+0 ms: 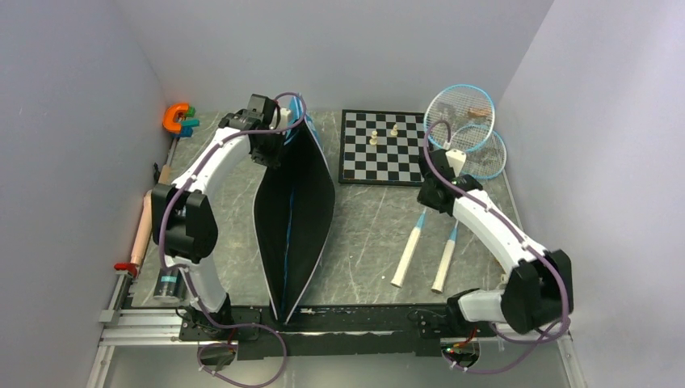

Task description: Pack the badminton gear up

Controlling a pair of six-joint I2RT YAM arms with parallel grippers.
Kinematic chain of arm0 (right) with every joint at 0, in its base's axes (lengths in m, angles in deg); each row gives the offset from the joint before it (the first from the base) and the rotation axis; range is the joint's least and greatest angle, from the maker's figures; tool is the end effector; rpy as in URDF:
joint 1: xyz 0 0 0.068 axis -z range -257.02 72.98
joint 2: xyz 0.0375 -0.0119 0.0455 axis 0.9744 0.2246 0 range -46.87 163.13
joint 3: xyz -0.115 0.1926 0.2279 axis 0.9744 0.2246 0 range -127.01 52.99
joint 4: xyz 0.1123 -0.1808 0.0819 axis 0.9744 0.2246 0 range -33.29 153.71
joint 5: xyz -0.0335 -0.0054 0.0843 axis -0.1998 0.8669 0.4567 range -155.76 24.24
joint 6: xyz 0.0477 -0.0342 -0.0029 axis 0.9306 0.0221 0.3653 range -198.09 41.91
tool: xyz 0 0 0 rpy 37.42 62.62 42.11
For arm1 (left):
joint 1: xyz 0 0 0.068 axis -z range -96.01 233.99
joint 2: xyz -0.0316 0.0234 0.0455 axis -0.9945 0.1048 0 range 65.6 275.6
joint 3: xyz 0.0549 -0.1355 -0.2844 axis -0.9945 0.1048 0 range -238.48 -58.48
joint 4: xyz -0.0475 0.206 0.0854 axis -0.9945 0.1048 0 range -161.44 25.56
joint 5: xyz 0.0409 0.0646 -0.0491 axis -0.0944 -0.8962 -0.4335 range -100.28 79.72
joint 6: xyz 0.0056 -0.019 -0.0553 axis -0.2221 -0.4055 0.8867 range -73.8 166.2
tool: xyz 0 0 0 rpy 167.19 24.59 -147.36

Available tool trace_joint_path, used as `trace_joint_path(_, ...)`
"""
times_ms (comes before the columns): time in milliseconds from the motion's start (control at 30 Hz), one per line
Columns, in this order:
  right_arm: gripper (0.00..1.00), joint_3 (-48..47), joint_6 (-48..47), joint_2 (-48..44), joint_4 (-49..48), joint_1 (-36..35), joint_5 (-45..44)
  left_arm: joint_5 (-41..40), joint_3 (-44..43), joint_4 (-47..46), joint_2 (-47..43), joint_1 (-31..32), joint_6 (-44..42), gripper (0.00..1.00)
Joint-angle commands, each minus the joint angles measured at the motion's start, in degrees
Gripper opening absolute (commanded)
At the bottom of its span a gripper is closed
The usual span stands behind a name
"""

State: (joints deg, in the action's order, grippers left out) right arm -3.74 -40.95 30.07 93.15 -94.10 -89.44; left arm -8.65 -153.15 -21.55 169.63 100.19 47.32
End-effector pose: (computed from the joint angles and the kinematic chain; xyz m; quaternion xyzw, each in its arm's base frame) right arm 0.2233 0.0507 0.3074 0.2213 0.9130 -0.0470 0.3395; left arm 0.3561 -0.1047 0.3415 0.1302 0.9553 -0.0535 0.2601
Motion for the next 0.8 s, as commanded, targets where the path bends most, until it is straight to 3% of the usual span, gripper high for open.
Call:
trace_joint_path(0, 0.0, -2.2, 2.2, -7.3, 9.8, -8.4, -4.3, -1.0, -4.5, 1.5, 3.8, 0.1, 1.2, 0.0)
trace_joint_path(167, 0.0, -6.6, 6.2, -10.0, 21.1, -24.9, -7.4, -0.8, -8.8, 1.4, 7.5, 0.1, 2.5, 0.0)
trace_joint_path(367, 0.0, -14.9, 11.7, -6.0, 33.1, -42.7, -11.6, -0.8, -12.3, 2.2, 10.5, 0.1, 3.4, 0.0)
trace_joint_path(767, 0.0, -21.5, 7.4, 5.3, 36.3, -56.4, -7.0, -1.5, -16.8, 5.1, 11.2, 0.5, 5.2, 0.0)
